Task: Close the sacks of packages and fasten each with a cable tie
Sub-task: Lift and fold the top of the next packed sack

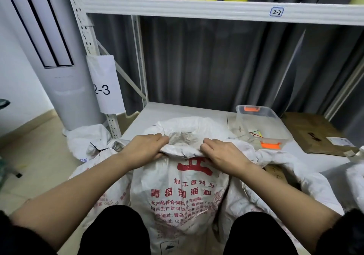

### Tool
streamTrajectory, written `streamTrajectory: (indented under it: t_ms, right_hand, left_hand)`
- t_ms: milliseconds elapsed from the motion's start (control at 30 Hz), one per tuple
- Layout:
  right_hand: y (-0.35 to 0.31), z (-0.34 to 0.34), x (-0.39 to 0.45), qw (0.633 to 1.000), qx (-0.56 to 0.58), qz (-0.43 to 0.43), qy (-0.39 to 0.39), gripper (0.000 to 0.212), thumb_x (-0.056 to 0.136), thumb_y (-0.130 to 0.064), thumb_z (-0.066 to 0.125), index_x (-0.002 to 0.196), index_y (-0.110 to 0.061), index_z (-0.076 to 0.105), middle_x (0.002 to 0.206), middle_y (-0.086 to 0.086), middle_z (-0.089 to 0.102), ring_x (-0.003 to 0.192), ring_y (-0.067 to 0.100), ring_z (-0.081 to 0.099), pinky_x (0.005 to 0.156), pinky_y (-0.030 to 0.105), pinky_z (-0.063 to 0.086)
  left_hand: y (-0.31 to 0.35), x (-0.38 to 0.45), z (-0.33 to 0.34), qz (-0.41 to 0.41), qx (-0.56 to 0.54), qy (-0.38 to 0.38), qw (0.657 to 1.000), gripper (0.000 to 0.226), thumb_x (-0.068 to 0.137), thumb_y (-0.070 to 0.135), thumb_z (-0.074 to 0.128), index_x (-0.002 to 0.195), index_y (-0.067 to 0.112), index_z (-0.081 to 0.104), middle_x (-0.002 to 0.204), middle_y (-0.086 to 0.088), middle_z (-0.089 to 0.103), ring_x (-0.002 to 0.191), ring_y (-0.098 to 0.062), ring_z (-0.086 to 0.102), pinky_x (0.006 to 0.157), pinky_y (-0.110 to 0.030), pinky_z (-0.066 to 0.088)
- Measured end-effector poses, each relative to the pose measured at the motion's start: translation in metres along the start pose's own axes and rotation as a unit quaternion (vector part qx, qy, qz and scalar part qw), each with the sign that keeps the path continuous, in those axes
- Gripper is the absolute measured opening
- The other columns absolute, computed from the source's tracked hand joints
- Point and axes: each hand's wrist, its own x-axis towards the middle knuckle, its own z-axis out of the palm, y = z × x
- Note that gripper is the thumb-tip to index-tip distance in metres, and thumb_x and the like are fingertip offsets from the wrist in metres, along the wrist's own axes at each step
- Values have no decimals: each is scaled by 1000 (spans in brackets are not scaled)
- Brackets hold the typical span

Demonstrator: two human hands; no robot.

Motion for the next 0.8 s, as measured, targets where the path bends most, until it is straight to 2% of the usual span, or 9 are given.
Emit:
streamTrajectory:
  t_ms: [67,133,267,333,533,600,667,733,800]
  right_hand:
    - [-1,5,-5,999,29,24,-29,26,87,-42,44,94,-18,33,87,5,54,64,26,58,45,32,39]
    - [-5,4,-5,992,68,63,-90,31,90,-48,39,101,-20,30,96,6,57,76,29,60,56,34,39]
    - [-17,-8,21,963,155,165,-146,70,81,-78,26,128,-28,43,127,-4,51,112,18,52,89,36,43]
    - [-29,-12,47,935,256,168,-180,57,91,-66,31,127,-28,52,129,-2,52,117,16,49,100,37,39]
    - [-55,0,70,753,536,221,-310,20,98,-34,51,101,-14,51,88,-2,57,65,12,61,61,20,47]
    - [-57,7,66,779,516,225,-276,15,96,-30,57,100,-18,50,88,-6,56,68,6,56,60,17,44]
    - [-63,14,63,833,458,244,-193,19,92,-31,62,101,-19,51,91,-9,55,78,5,52,65,19,41]
    - [-74,18,58,870,407,254,-115,24,89,-31,63,103,-17,51,98,-7,57,85,11,53,71,28,44]
    - [-90,22,53,920,327,211,-57,20,88,-27,61,101,-18,49,97,-6,56,83,13,51,65,33,39]
  left_hand:
    - [2,-6,10,1,46,30,998,38,72,25,74,88,16,41,72,-4,56,57,-23,57,39,-30,41]
    - [7,-7,13,-16,73,58,996,18,77,19,56,86,14,41,68,-6,54,52,-24,52,38,-29,39]
    - [18,-5,19,-1,110,109,988,6,80,11,41,86,12,44,71,-7,54,59,-24,51,52,-34,39]
    - [25,-7,18,20,119,133,984,8,80,15,53,85,13,47,75,-5,54,64,-23,50,60,-35,34]
    - [39,-21,6,-170,-44,111,978,42,57,32,82,86,21,55,92,0,55,85,-22,54,77,-34,29]
    - [44,-28,6,-257,-141,83,952,47,62,33,80,101,27,55,119,-1,44,115,-23,43,95,-37,27]
    - [49,-36,3,-352,-323,42,877,44,74,26,72,113,35,53,136,0,27,130,-19,27,104,-33,22]
    - [50,-40,6,-415,-470,22,778,46,85,23,65,125,38,50,136,-2,26,127,-19,34,103,-24,24]
    - [52,-39,12,-431,-514,-1,742,56,91,26,58,142,34,37,137,-6,37,121,-20,45,105,-28,34]
